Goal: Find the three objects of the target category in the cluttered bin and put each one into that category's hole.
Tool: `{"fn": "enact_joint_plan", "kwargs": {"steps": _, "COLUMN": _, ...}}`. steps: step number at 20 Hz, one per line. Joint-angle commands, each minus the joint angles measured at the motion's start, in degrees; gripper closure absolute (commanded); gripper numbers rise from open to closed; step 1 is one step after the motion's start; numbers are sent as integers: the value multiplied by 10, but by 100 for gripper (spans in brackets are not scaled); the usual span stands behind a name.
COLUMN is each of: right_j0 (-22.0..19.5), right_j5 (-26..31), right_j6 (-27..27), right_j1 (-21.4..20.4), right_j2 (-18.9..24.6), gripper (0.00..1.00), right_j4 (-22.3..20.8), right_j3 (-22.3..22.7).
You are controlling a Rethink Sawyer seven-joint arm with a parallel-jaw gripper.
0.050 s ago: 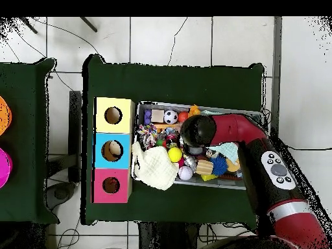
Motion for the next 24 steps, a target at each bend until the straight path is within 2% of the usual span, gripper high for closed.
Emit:
{"fn": "enact_joint_plan", "kwargs": {"steps": 1, "right_j0": -11, "right_j5": 29, "right_j6": -85, "right_j1": 10, "right_j2": 11, "gripper": 0, "right_j4": 13, "right_j3": 55}}
{"fn": "enact_joint_plan", "kwargs": {"steps": 9, "right_j0": -13, "right_j5": 1, "right_j6": -48, "right_j1": 3, "right_j2": 20, "gripper": 0, "right_j4": 45, "right_j3": 93}}
{"fn": "enact_joint_plan", "kwargs": {"steps": 15, "right_j0": -8, "right_j5": 24, "right_j6": -14, "right_j1": -15, "right_j2": 18, "gripper": 0, "right_j4": 90, "right_j3": 124}}
{"fn": "enact_joint_plan", "kwargs": {"steps": 19, "right_j0": -5, "right_j5": 21, "right_j6": -18, "right_j1": -19, "right_j2": 13, "gripper": 0, "right_j4": 94, "right_j3": 119}}
{"fn": "enact_joint_plan", "kwargs": {"steps": 21, "right_j0": 1, "right_j5": 24, "right_j6": -21, "right_j1": -15, "right_j2": 12, "gripper": 0, "right_j4": 96, "right_j3": 102}}
{"fn": "enact_joint_plan", "kwargs": {"steps": 24, "right_j0": -5, "right_j5": 3, "right_j6": -22, "right_j1": -19, "right_j2": 7, "gripper": 0, "right_j4": 91, "right_j3": 116}}
